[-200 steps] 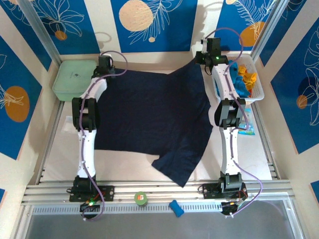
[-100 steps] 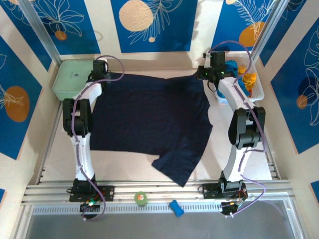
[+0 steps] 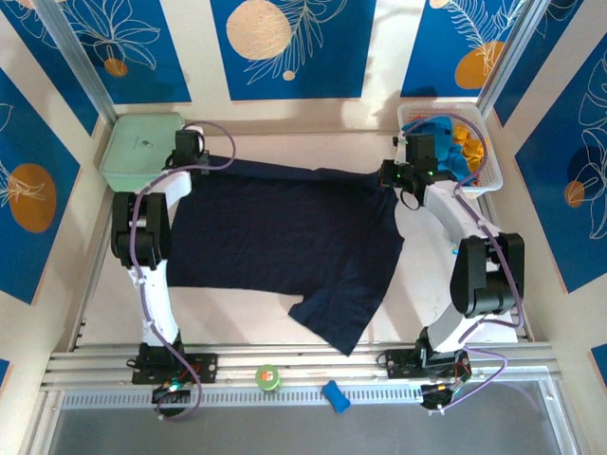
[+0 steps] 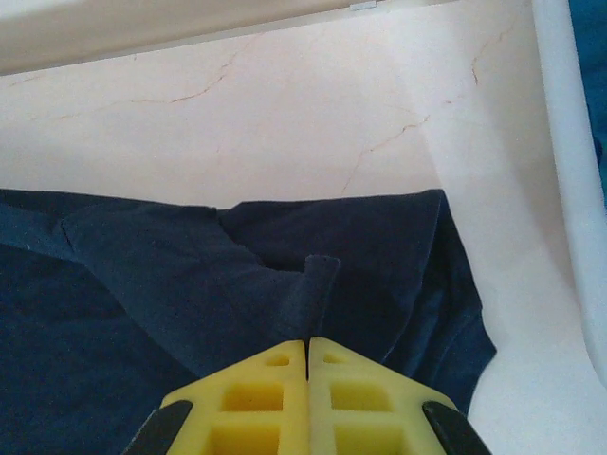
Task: Fold and stack the t-shirts
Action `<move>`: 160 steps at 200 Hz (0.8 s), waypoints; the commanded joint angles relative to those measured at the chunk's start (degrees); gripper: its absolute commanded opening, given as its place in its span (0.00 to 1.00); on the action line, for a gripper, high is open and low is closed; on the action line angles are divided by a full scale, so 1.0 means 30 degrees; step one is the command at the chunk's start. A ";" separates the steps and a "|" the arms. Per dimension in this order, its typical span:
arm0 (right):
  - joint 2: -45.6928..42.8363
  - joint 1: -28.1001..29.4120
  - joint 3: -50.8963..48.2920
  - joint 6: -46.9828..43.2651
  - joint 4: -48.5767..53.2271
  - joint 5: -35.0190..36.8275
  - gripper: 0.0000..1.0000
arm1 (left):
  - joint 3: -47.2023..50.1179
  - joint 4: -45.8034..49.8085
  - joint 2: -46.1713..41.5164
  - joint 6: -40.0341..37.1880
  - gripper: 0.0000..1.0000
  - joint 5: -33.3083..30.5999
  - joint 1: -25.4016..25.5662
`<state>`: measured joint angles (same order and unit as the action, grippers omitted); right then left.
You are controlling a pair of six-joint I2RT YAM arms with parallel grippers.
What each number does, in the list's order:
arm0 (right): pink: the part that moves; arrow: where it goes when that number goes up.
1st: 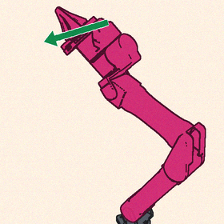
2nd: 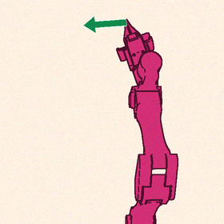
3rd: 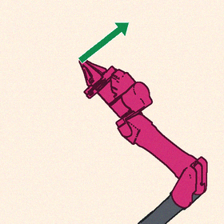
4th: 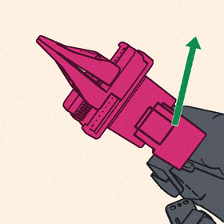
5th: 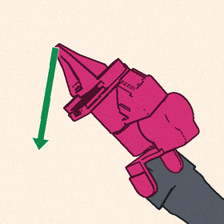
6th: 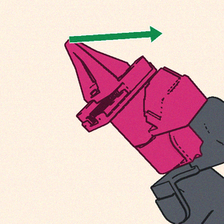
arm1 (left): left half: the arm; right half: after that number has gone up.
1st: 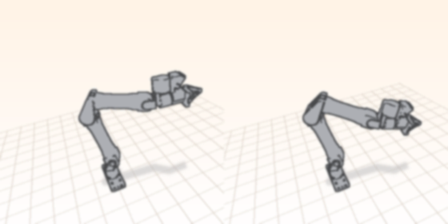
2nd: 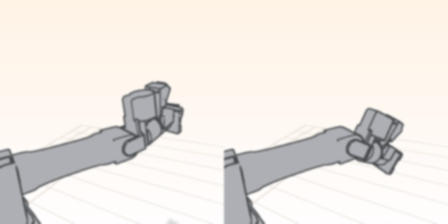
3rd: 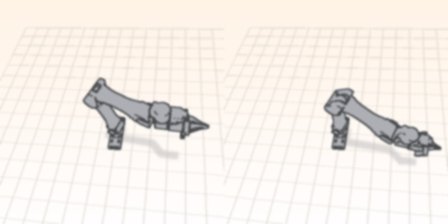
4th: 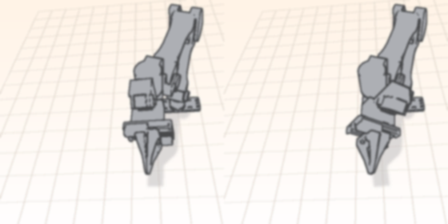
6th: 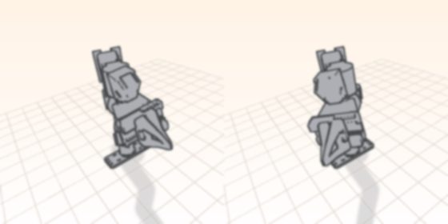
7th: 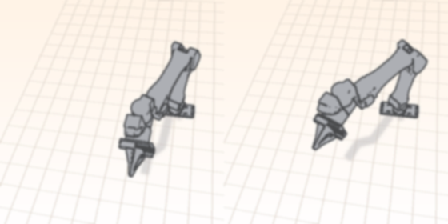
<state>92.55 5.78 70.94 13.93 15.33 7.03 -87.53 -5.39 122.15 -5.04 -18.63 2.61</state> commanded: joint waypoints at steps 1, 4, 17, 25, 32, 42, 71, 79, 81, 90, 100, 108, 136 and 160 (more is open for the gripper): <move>-0.1321 0.0083 -0.0883 0.0633 -0.0314 -0.0405 0.00 | 0.0783 -0.0611 -0.1400 0.0065 0.00 -0.0455 -0.0285; -0.1393 0.0093 -0.1032 0.0670 -0.0307 -0.0449 0.00 | 0.0889 -0.0570 -0.1447 0.0082 0.00 -0.0452 -0.0303; -0.1598 0.0109 -0.1495 0.0801 -0.0072 -0.0829 0.00 | 0.1238 -0.0291 -0.1640 0.0097 0.00 -0.0381 -0.0285; -0.1656 0.0120 -0.1702 0.0809 0.0135 -0.1053 0.00 | 0.1461 -0.0122 -0.1714 0.0056 0.00 -0.0277 -0.0277; -0.1671 0.0116 -0.1860 0.0833 0.0309 -0.1228 0.00 | 0.1642 -0.0026 -0.1750 0.0009 0.00 -0.0257 -0.0270; -0.1671 0.0160 -0.2070 0.0852 0.0576 -0.1422 0.00 | 0.1879 0.0136 -0.1751 -0.0160 0.00 -0.0315 -0.0277; -0.1166 0.0243 -0.2145 0.1051 0.1979 -0.2223 0.00 | 0.1619 0.1246 -0.1746 -0.0546 0.00 -0.0259 -0.0254; -0.0967 0.0338 -0.2169 0.1161 0.2419 -0.2354 0.00 | 0.1445 0.1650 -0.1654 -0.0657 0.03 -0.0306 -0.0254; -0.0909 0.0353 -0.2171 0.1194 0.2536 -0.2367 0.00 | 0.1398 0.1781 -0.1661 -0.0670 0.04 -0.0311 -0.0255; -0.0653 0.0436 -0.2142 0.1340 0.3085 -0.2470 0.00 | 0.1187 0.2319 -0.1571 -0.0754 0.11 -0.0351 -0.0255; -0.0383 0.0503 -0.2085 0.1496 0.3773 -0.2626 0.00 | 0.1024 0.2884 -0.1544 -0.0838 0.20 -0.0257 -0.0255; -0.0118 0.0569 -0.2027 0.1690 0.4340 -0.2705 0.00 | 0.1021 0.3184 -0.1570 -0.0869 0.25 -0.0256 -0.0255; 0.0957 0.0711 -0.1762 0.2285 0.6454 -0.3001 0.00 | 0.2111 0.3064 -0.2325 -0.0755 0.35 -0.0295 -0.0255; 0.1812 0.0888 -0.1630 0.2458 0.7537 -0.2976 0.00 | 0.3296 0.2802 -0.3197 -0.0715 0.44 0.0084 -0.0211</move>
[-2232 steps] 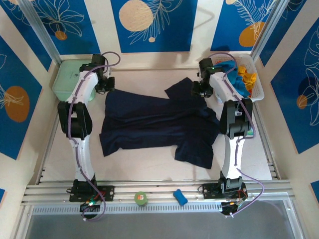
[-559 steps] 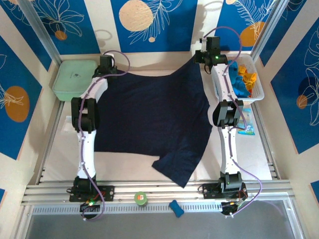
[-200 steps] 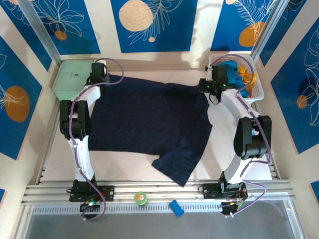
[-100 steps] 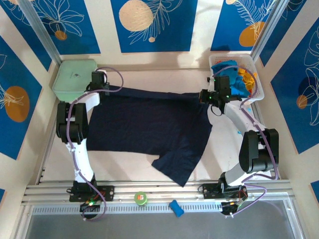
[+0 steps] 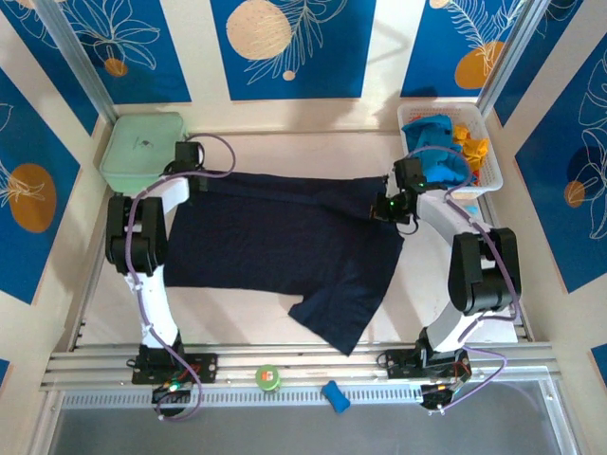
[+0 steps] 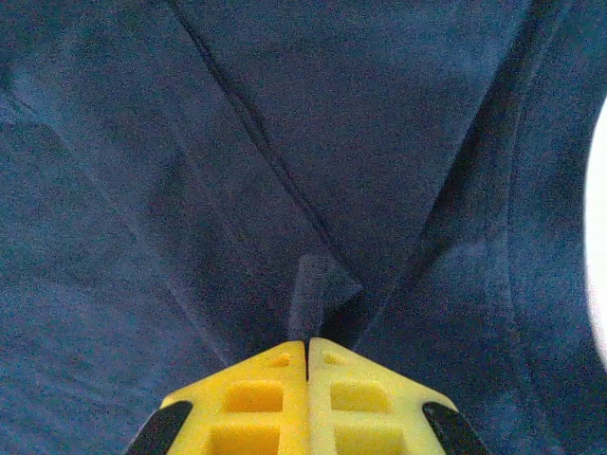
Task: Fold and stack the t-shirts
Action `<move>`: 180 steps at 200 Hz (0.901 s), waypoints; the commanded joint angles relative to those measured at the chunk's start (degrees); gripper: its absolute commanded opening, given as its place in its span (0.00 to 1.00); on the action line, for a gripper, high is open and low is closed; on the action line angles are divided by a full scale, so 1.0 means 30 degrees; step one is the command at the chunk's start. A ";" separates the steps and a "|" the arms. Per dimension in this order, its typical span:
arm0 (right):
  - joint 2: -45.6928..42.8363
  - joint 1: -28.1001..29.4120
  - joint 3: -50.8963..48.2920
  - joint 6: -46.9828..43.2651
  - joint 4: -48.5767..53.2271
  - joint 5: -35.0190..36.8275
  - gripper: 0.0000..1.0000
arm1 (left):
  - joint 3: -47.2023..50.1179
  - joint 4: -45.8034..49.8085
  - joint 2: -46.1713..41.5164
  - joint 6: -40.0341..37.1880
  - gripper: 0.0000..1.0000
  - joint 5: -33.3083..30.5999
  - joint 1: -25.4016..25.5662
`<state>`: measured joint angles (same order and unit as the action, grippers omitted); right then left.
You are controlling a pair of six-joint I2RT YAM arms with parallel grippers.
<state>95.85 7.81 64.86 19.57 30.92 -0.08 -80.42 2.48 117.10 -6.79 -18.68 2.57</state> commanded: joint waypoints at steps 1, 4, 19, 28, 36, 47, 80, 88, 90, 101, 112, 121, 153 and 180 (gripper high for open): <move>0.0757 0.0209 0.0418 0.0586 0.2361 -0.0614 0.00 | 0.0977 0.0189 -0.1538 -0.0121 0.44 0.0086 -0.0190; 0.0848 0.0252 0.0460 0.0557 0.2488 -0.0659 0.00 | 0.1123 0.0146 -0.1647 -0.0134 0.46 0.0100 -0.0183; 0.1271 0.0391 0.0612 0.0420 0.2882 -0.0638 0.01 | 0.1794 -0.0062 -0.2199 -0.0167 0.56 -0.0040 -0.0153; 0.1435 0.0456 0.0700 0.0320 0.3062 -0.0648 0.07 | 0.2099 -0.0086 -0.2545 -0.0218 0.60 -0.0027 -0.0124; 0.1503 0.0515 0.0788 0.0235 0.3263 -0.0674 0.13 | 0.2308 -0.0071 -0.2864 -0.0387 0.64 -0.0015 -0.0102; 0.1461 0.0561 0.0893 0.0089 0.3523 -0.0705 0.21 | 0.2446 -0.0054 -0.3310 -0.0624 0.68 0.0016 -0.0037; 0.0878 0.0706 0.1323 -0.0251 0.4578 -0.0291 0.40 | 0.2527 0.0264 -0.5076 -0.1336 0.75 0.0150 0.0077; 0.0635 0.0706 0.1499 -0.0360 0.4793 -0.0119 0.45 | 0.2520 0.0354 -0.5572 -0.1414 0.77 0.0128 0.0081; 0.0556 0.0706 0.1540 -0.0384 0.4851 -0.0084 0.46 | 0.2520 0.0369 -0.5692 -0.1433 0.77 0.0116 0.0081; 0.0222 0.0731 0.1925 -0.0560 0.5078 0.0121 0.53 | 0.2542 0.0544 -0.6450 -0.1424 0.80 -0.0064 0.0081; 0.0071 0.0712 0.2491 -0.0810 0.5200 0.0237 0.58 | 0.2534 0.0882 -0.7306 -0.1242 0.84 -0.0226 0.0081; 0.0167 0.0719 0.3124 -0.1012 0.5249 0.0134 0.61 | 0.2545 0.1243 -0.8011 -0.0909 0.88 -0.0363 0.0081; 0.2508 0.1038 0.6154 -0.2051 0.5183 -0.0796 0.63 | 0.2420 0.4096 -1.0803 0.2159 1.00 -0.0505 0.0111; 0.5982 0.1658 0.9869 -0.3470 0.5403 -0.1051 0.56 | 0.3119 0.6040 -1.3059 0.4760 1.00 0.0704 0.0220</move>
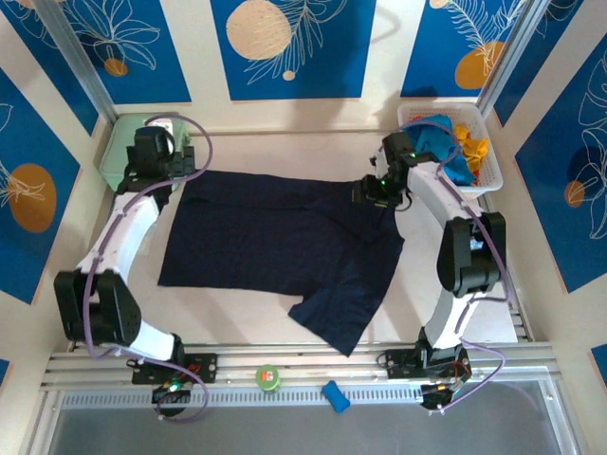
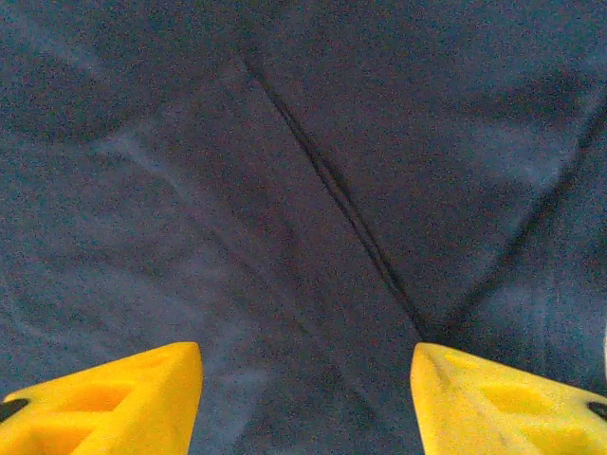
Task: Fold and stack the t-shirts
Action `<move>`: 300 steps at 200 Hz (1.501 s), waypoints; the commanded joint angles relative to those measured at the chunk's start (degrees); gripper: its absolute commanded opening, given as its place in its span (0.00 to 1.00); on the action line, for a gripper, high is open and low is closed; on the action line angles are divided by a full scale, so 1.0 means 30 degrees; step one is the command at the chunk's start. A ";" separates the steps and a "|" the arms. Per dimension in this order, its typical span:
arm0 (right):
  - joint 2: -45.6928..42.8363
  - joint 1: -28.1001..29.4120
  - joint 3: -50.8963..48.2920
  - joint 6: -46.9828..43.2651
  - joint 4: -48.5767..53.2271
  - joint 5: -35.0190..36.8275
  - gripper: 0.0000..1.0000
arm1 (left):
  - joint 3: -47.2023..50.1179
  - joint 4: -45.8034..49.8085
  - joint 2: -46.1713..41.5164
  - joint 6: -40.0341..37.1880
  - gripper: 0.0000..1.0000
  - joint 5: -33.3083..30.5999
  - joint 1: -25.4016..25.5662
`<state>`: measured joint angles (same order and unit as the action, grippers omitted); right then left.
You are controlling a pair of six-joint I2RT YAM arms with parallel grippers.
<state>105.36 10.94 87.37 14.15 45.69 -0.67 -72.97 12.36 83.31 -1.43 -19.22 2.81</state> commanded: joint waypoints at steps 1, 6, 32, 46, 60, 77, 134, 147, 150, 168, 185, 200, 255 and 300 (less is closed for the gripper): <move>0.2948 0.0638 0.2514 -0.1726 0.0490 -0.0858 0.56 | 0.0658 0.2814 -0.1833 0.3030 1.00 0.0908 0.0129; 0.3526 0.0735 0.3198 -0.2007 0.0570 -0.0959 0.55 | 0.0729 0.3238 -0.2124 0.3369 1.00 0.1039 0.0147; 0.6482 0.0856 0.6874 -0.2960 0.1311 -0.1849 0.55 | 0.0653 0.5593 -0.2959 0.4363 1.00 0.1902 0.0206; 0.7861 0.0842 0.8512 -0.3129 0.1813 -0.2139 0.54 | 0.0699 0.6550 -0.3147 0.4575 1.00 0.2378 0.0236; 0.9077 0.0860 0.9950 -0.3179 0.2476 -0.2260 0.52 | 0.0904 0.7076 -0.3397 0.4731 1.00 0.2845 0.0261; 1.0167 0.0873 1.0952 -0.3170 0.3022 -0.2261 0.50 | 0.1320 0.7261 -0.3725 0.4911 1.00 0.3117 0.0258; 1.0758 0.0883 1.0148 -0.3048 0.2664 -0.2528 0.48 | 0.1509 0.7482 -0.3774 0.5300 1.00 0.3797 0.0265; 1.0758 0.0889 0.9862 -0.3018 0.2555 -0.2598 0.47 | 0.1465 0.7502 -0.3655 0.5350 1.00 0.3880 0.0265; 1.0758 0.0879 0.9821 -0.3026 0.2527 -0.2613 0.46 | 0.1456 0.7510 -0.3658 0.5345 1.00 0.3887 0.0265; 1.0758 0.0883 0.9665 -0.3026 0.2479 -0.2736 0.43 | 0.1420 0.7474 -0.3574 0.5398 1.00 0.4004 0.0265; 1.0759 0.0908 0.9679 -0.3018 0.2552 -0.2948 0.41 | 0.1392 0.7472 -0.3533 0.5426 1.00 0.4013 0.0265; 1.0679 0.0946 0.9592 -0.3018 0.2582 -0.3126 0.39 | 0.1387 0.7430 -0.3520 0.5446 1.00 0.4049 0.0265; 1.0729 0.1087 0.9665 -0.3018 0.2725 -0.3295 0.35 | 0.1407 0.7397 -0.3511 0.5465 1.00 0.4064 0.0265; 1.0692 0.1077 0.9958 -0.2961 0.3095 -0.3302 0.03 | 0.1538 0.7364 -0.3466 0.5439 1.00 0.4064 0.0265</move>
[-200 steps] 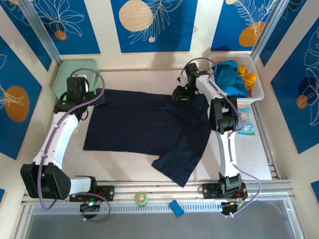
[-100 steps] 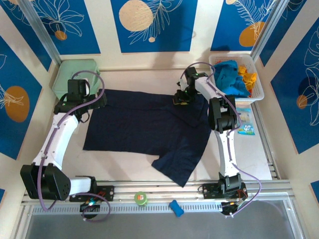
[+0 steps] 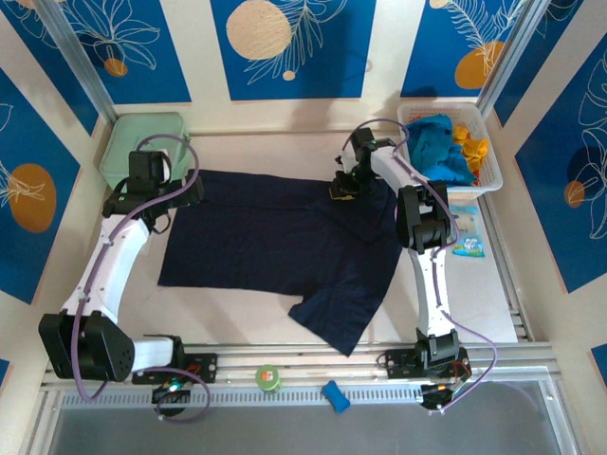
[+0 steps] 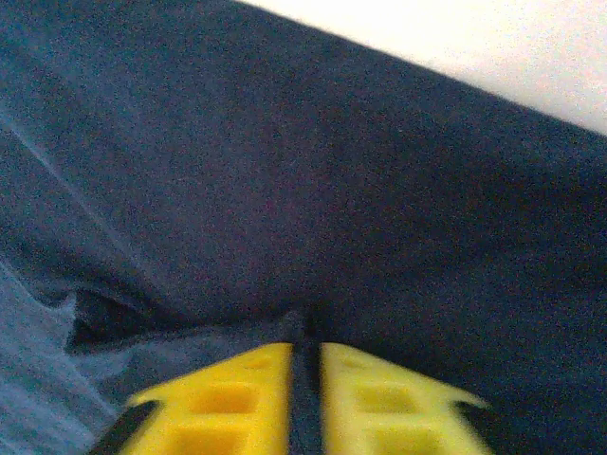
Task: Fold and stack the t-shirts
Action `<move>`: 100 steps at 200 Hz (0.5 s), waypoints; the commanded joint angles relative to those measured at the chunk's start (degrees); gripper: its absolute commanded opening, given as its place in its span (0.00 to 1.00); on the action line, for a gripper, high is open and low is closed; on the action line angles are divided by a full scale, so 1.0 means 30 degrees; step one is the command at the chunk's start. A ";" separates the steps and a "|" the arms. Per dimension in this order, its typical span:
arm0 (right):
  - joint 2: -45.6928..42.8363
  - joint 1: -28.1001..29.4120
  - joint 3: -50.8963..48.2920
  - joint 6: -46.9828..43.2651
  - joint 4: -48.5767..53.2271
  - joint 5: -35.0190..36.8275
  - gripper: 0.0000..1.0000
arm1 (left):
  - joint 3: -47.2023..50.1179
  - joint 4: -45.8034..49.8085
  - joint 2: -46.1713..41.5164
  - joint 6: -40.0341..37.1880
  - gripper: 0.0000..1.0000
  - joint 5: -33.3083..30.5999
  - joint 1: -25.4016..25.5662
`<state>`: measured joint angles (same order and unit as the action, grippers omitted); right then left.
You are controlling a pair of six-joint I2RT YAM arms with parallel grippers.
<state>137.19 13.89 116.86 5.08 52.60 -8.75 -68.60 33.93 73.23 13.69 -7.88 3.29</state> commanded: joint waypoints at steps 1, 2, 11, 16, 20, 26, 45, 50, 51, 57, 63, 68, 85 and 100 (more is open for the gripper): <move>0.0073 0.0090 0.0144 0.0063 0.0800 -0.0617 0.02 | 0.0092 0.0173 -0.0115 0.0378 1.00 0.0283 0.0105; 0.0053 0.0103 0.0137 0.0064 0.0803 -0.0622 0.02 | 0.0097 0.0173 -0.0119 0.0367 1.00 0.0283 0.0105; -0.0120 0.0115 0.0078 0.0090 0.0862 -0.0685 0.00 | 0.0075 0.0172 -0.0139 0.0386 1.00 0.0288 0.0105; -0.0274 0.0116 0.0022 0.0143 0.0865 -0.0708 0.00 | 0.0088 0.0188 -0.0150 0.0372 1.00 0.0283 0.0105; -0.0403 0.0145 -0.0055 0.0177 0.0866 -0.0714 0.00 | 0.0076 0.0202 -0.0156 0.0371 1.00 0.0283 0.0105; -0.0618 0.0169 -0.0179 0.0252 0.0866 -0.0768 0.00 | 0.0082 0.0203 -0.0199 0.0364 1.00 0.0309 0.0105; -0.1575 0.0416 -0.0840 0.0650 0.0794 -0.0803 0.00 | 0.0159 0.0202 -0.0344 0.0367 1.00 0.0312 0.0105; -0.1871 0.0553 -0.1095 0.0809 0.0782 -0.0803 0.00 | 0.0187 0.0195 -0.0403 0.0360 1.00 0.0312 0.0105; -0.1929 0.0554 -0.1142 0.0847 0.0765 -0.0803 0.00 | 0.0188 0.0199 -0.0395 0.0374 1.00 0.0312 0.0105; -0.2305 0.0699 -0.1495 0.1080 0.0663 -0.0752 0.00 | 0.0218 0.0203 -0.0466 0.0359 1.00 0.0288 0.0105; -0.2701 0.0898 -0.1862 0.1335 0.0567 -0.0714 0.00 | 0.0290 0.0203 -0.0504 0.0353 1.00 0.0283 0.0105; -0.3035 0.1083 -0.2278 0.1545 0.0473 -0.0594 0.00 | 0.0309 0.0203 -0.0562 0.0350 1.00 0.0255 0.0105; -0.4207 0.1853 -0.3670 0.2496 -0.0042 0.0097 0.00 | 0.0458 0.0146 -0.0660 0.0282 1.00 0.0229 0.0105; -0.5013 0.2660 -0.4804 0.3418 -0.0455 0.0841 0.00 | 0.0591 0.0060 -0.0684 0.0185 1.00 0.0201 0.0105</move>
<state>128.18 18.09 106.45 9.96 52.73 -8.14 -67.96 33.93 72.71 13.67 -7.90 3.29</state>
